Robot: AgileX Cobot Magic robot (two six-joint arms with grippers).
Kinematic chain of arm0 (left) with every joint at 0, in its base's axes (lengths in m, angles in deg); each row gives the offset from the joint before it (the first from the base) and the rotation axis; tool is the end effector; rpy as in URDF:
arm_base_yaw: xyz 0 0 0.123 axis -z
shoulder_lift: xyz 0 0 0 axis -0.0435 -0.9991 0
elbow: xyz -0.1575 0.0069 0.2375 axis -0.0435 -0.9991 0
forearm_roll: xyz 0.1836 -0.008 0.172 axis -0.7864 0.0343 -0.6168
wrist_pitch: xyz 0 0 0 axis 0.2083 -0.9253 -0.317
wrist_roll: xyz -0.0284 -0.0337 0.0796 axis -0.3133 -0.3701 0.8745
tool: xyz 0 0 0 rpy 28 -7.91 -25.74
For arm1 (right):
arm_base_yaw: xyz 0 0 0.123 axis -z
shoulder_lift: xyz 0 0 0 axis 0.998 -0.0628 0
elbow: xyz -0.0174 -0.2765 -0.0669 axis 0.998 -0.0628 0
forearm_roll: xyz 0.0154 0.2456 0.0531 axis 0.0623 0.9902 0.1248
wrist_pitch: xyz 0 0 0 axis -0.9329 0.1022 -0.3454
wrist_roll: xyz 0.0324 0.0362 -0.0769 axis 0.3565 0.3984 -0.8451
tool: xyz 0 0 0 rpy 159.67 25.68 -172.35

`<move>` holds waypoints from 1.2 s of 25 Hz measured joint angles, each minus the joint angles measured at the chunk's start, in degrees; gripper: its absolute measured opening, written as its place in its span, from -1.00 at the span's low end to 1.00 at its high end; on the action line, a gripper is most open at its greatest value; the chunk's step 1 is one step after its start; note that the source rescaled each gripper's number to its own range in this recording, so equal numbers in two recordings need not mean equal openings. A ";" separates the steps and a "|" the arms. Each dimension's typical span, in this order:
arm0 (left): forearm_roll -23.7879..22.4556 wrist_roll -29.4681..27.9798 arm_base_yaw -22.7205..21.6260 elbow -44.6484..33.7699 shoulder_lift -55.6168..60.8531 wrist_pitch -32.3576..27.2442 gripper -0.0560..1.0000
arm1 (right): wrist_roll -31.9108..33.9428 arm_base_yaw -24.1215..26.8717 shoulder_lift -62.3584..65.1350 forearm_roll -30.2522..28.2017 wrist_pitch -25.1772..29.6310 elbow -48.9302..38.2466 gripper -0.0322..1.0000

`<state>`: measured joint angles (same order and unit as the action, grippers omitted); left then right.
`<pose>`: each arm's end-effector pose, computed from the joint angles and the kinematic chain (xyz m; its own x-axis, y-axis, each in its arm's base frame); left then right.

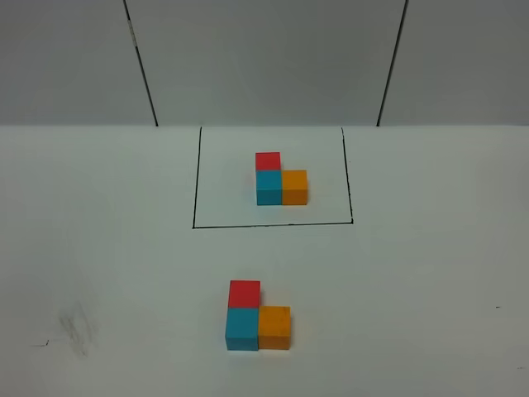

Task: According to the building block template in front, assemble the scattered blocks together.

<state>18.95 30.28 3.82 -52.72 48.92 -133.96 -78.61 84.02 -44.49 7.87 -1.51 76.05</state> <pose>-0.0066 0.0075 0.2778 -0.4574 0.0481 -0.8879 0.0435 0.9986 0.0317 0.0143 -0.0179 0.3973 -0.5296 -0.1378 -0.8370 0.0715 0.9760 -0.2059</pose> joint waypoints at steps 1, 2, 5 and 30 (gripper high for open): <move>0.00 0.06 0.00 0.00 0.00 0.00 0.70 | 0.00 1.29 1.56 0.46 -0.08 -1.73 -0.64; 0.00 0.06 0.00 0.00 0.00 0.00 0.70 | 0.00 2.45 3.21 0.93 -0.30 -3.30 -0.64; 0.00 0.06 0.00 0.00 0.00 0.00 0.70 | 0.06 5.08 8.21 3.07 -3.58 -8.80 -0.64; 0.00 0.06 0.00 0.00 0.00 0.00 0.70 | 0.18 6.16 23.52 13.07 -9.51 -28.53 -0.64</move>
<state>18.95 30.34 3.82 -52.72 48.92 -133.96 -78.43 90.18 -20.97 20.93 -11.02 47.52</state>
